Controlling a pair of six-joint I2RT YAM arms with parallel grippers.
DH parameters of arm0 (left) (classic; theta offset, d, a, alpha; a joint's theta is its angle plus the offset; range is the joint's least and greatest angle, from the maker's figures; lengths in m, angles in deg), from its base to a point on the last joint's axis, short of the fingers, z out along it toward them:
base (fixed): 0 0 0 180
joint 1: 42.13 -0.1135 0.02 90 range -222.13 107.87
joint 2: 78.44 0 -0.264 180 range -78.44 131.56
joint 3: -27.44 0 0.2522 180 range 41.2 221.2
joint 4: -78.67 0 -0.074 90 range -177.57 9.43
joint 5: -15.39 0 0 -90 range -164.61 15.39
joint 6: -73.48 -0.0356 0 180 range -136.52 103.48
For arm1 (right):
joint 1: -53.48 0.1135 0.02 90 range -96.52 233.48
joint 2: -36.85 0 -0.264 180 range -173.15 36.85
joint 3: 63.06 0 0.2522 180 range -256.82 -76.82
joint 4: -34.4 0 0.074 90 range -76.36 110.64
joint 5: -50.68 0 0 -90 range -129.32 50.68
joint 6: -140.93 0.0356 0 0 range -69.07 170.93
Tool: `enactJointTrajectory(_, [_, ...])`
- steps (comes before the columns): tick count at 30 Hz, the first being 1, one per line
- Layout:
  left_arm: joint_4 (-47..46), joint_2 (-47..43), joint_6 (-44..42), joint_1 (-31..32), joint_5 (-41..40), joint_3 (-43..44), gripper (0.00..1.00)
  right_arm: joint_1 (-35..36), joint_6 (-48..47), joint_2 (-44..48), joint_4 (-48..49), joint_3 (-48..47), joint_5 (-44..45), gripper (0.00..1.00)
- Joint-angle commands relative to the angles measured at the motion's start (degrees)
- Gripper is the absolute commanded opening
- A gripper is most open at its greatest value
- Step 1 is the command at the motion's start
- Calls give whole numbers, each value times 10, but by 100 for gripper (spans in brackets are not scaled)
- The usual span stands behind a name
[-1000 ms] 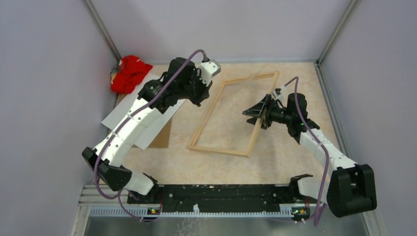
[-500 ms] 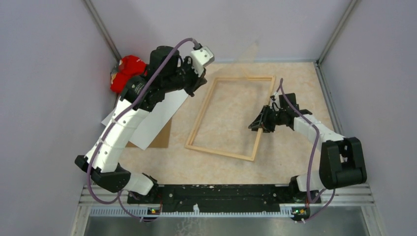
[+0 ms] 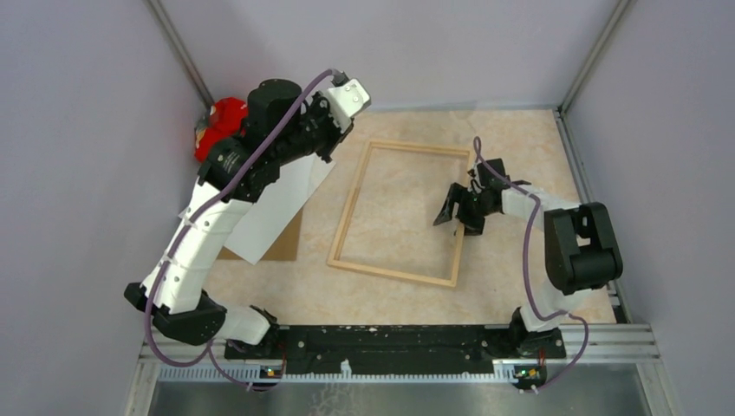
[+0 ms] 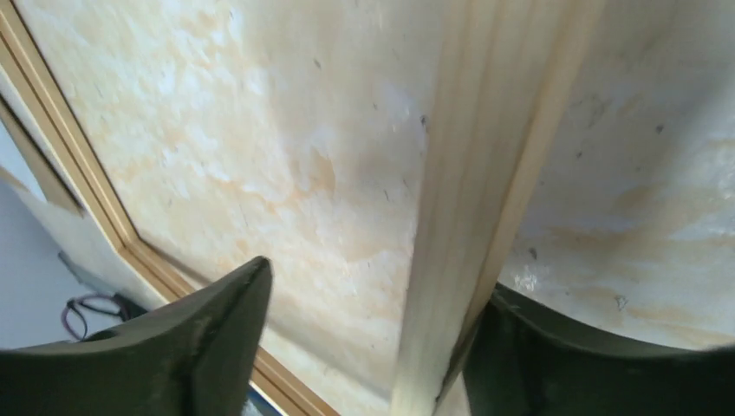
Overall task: Put the photo into the frame
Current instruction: Pick up the photo frame item from the photo frame.
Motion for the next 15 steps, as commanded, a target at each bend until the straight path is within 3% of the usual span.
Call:
enactJointTrajectory(1, [-38,-34,-4,-2,-52,-37,0,3,-24,-5,-3,-23,79,80])
enactJointTrajectory(4, [-45,-44,15,-6,-67,-76,0,4,-16,18,-19,-29,117,97])
enactJointTrajectory(11, [-62,-49,77,-37,-102,-120,0,3,1,102,-80,-50,192,99])
enactJointTrajectory(15, [-77,-56,97,-48,-108,-137,0,4,39,182,-80,-58,141,99])
